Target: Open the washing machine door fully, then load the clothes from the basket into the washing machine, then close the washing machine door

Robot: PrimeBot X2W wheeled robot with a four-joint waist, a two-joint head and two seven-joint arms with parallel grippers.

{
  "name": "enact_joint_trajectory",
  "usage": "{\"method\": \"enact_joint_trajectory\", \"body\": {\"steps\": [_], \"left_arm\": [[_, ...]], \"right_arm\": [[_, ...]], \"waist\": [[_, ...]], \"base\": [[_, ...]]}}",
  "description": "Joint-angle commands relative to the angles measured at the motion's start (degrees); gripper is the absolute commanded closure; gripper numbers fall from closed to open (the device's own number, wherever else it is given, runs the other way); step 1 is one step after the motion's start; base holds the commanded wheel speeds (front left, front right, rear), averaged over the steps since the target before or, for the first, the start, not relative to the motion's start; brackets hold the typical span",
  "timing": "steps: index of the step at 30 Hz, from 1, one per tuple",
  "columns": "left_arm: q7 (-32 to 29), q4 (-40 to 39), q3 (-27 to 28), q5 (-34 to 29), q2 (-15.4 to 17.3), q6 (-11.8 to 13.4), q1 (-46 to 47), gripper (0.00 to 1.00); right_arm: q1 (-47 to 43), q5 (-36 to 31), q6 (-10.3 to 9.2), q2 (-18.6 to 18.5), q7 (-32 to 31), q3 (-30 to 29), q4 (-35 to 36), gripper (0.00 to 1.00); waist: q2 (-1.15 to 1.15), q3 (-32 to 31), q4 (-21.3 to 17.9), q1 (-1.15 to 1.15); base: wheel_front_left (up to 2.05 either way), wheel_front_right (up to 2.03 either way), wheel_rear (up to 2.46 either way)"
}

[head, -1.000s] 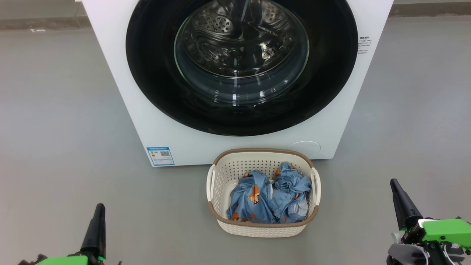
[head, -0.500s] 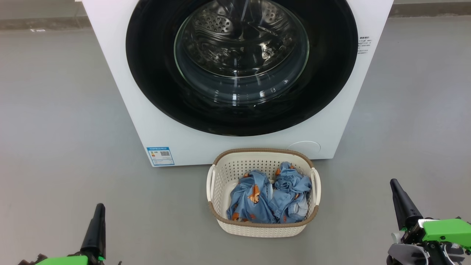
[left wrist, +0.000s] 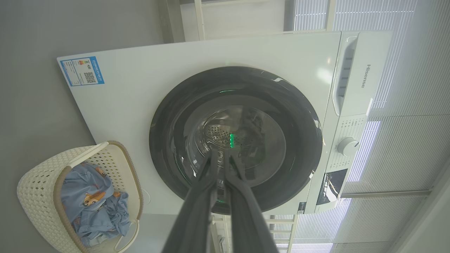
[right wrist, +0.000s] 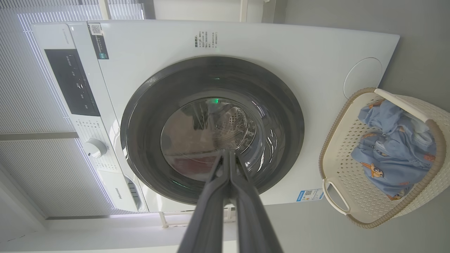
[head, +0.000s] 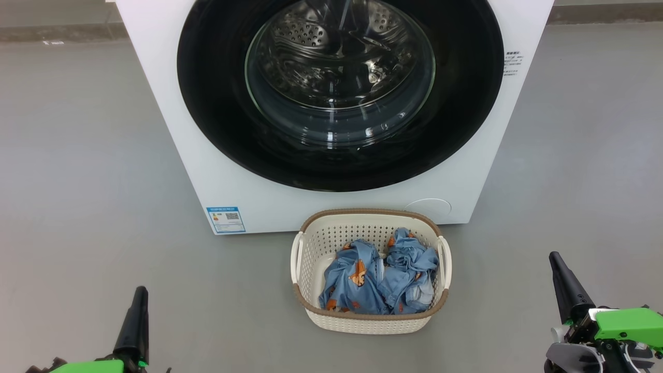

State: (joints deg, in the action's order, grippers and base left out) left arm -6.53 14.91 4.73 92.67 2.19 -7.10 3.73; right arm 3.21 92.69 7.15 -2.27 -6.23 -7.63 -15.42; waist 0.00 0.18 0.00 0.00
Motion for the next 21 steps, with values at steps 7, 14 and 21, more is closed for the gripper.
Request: {"method": "enact_joint_trajectory", "body": {"steps": [7,14,21], "left_arm": [[0.06,-0.88,1.77,-0.49,0.68,-0.39,2.45,1.00],[0.16,1.33,-0.33,0.00,-0.28,0.08,-1.06,0.00],[0.97,0.41,-0.59,-0.12,-0.23,0.05,-0.72,0.00]], "right_arm": [[2.97,-0.52,0.34,-0.61,-0.25,1.11,1.40,1.00],[-0.94,0.10,-0.01,0.62,0.20,0.27,-1.67,0.00],[-0.36,0.56,0.01,0.55,1.33,0.97,-1.08,0.00]], "waist": [[0.00,0.00,0.00,0.00],[0.00,0.06,0.01,0.00],[0.00,-0.10,0.02,0.07]], "base": [[0.00,0.00,0.00],[0.00,0.00,0.00],[0.00,0.00,0.00]]}}
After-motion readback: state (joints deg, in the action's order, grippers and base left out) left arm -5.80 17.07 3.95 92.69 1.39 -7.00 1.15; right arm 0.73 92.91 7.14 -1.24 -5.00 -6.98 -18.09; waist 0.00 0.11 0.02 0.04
